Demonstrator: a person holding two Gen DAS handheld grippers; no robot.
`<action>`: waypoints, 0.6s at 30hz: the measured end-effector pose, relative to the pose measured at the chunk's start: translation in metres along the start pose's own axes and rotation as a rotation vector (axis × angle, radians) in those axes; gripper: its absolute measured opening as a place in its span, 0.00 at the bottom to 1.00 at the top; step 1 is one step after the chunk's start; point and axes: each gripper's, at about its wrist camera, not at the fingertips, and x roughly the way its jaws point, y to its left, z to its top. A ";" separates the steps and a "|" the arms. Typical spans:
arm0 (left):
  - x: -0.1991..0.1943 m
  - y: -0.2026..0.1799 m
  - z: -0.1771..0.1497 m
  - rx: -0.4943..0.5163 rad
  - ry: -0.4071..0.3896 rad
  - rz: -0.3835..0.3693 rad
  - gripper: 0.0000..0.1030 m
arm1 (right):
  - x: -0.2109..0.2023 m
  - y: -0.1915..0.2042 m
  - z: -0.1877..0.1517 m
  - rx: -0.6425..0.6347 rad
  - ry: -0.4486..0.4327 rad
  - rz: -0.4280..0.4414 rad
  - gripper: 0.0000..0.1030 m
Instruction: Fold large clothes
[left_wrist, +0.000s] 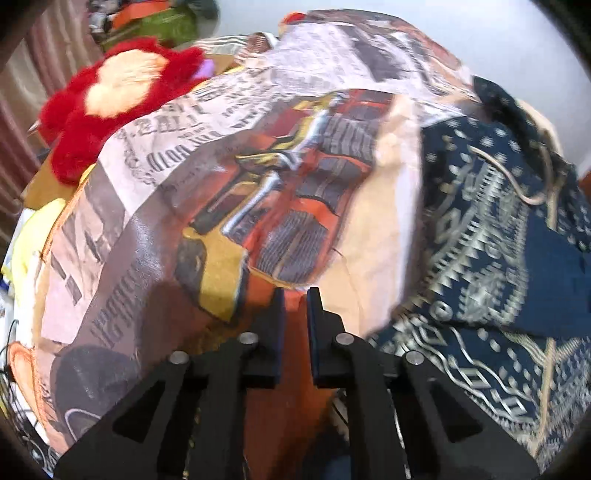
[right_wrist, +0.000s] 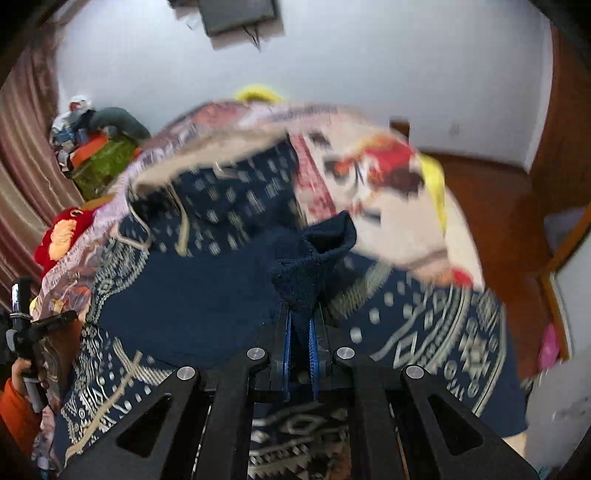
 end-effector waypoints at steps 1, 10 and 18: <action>-0.005 -0.007 -0.001 0.050 -0.005 0.007 0.16 | 0.003 0.001 -0.003 -0.013 0.017 -0.004 0.06; -0.036 -0.075 0.005 0.273 -0.113 -0.049 0.65 | -0.003 -0.022 -0.013 0.082 0.096 0.073 0.11; 0.015 -0.084 0.052 0.197 -0.030 -0.115 0.68 | -0.049 -0.045 -0.016 0.059 0.006 -0.003 0.60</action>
